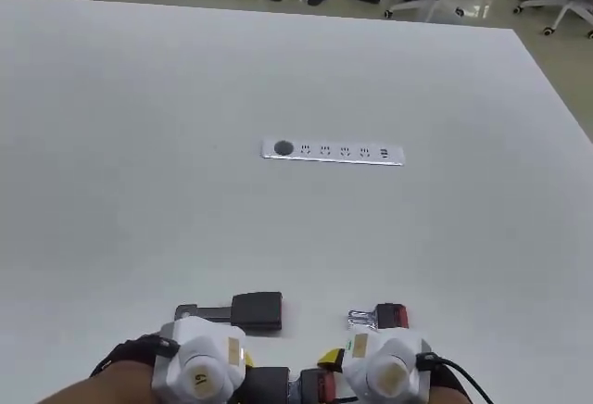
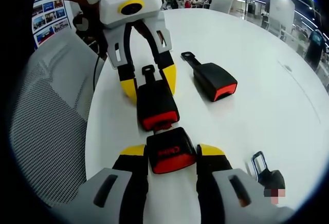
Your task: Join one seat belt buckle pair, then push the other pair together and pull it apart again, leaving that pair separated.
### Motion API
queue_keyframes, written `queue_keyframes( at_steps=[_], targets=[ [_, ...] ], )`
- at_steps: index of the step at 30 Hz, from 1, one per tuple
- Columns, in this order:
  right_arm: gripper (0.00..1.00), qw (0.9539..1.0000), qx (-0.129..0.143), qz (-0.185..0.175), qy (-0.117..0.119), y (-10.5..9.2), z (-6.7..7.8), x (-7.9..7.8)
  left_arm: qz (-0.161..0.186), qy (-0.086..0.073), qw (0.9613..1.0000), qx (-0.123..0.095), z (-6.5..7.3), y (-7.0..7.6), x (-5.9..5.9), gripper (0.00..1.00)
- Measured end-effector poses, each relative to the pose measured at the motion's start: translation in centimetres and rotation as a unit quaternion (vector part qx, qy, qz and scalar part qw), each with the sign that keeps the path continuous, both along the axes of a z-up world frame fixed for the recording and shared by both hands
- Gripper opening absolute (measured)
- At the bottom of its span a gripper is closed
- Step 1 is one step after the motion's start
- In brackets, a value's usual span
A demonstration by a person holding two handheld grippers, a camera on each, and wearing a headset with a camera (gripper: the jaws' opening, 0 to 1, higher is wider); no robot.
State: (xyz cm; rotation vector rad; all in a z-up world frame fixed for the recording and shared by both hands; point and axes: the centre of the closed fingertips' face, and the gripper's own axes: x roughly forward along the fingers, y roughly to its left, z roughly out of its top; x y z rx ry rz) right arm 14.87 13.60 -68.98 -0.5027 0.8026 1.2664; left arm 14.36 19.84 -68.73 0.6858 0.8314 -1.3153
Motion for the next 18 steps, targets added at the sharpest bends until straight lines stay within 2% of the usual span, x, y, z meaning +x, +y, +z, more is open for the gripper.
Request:
queue_keyframes(
  at_steps=[5,7,8,18],
  targets=[
    [0.34,1.0,-0.003,-0.004,-0.002,0.77,-0.32,0.07,-0.001,0.0,1.0,0.001,0.05,0.01,0.0,0.32],
    [0.34,0.9999,-0.014,-0.005,-0.002,0.54,-0.47,0.01,-0.003,-0.001,1.0,0.001,-0.02,0.07,0.07,0.32],
    [0.34,0.9999,-0.007,-0.007,-0.002,0.7,-0.41,0.1,-0.003,-0.001,1.0,0.001,-0.1,0.12,0.08,0.32],
    [0.34,1.0,-0.004,-0.003,-0.005,0.98,0.05,0.03,-0.003,-0.002,1.0,-0.003,-0.45,0.15,0.01,0.32]
  ],
)
